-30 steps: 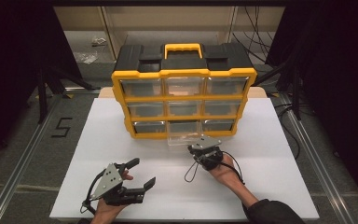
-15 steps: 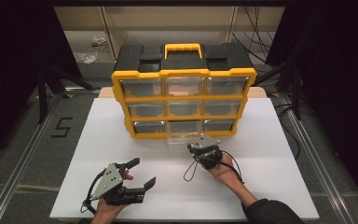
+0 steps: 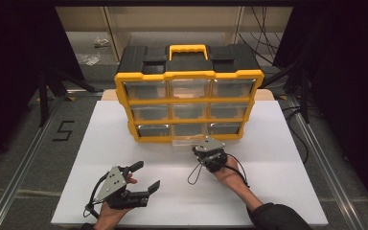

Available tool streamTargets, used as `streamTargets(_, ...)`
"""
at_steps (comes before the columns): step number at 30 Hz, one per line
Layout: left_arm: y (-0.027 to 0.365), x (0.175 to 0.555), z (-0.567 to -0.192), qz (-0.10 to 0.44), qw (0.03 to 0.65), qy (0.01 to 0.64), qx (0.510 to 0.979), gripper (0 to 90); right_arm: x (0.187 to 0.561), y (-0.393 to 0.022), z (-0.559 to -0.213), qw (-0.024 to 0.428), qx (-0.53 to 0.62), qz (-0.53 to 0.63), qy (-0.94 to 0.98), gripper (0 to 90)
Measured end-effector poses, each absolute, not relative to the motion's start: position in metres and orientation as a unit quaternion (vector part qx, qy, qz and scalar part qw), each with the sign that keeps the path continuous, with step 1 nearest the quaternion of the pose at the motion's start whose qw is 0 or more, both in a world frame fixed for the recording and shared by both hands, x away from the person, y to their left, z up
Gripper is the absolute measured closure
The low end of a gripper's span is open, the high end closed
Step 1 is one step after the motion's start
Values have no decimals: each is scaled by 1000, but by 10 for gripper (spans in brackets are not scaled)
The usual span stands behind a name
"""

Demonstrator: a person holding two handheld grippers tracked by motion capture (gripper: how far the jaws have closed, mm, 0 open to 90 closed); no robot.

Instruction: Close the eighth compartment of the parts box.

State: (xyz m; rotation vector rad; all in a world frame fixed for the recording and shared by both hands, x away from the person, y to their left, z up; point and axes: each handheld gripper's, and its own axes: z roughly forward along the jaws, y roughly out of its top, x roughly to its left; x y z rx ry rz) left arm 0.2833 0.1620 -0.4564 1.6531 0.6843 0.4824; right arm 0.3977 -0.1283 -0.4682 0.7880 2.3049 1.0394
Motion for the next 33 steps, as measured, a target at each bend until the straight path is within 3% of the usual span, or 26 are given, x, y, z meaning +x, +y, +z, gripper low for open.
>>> streamTargets(33, 160, 282, -456, 212, 601, 293, 713, 161, 410, -139, -470, 270, 312, 383, 827, 900)
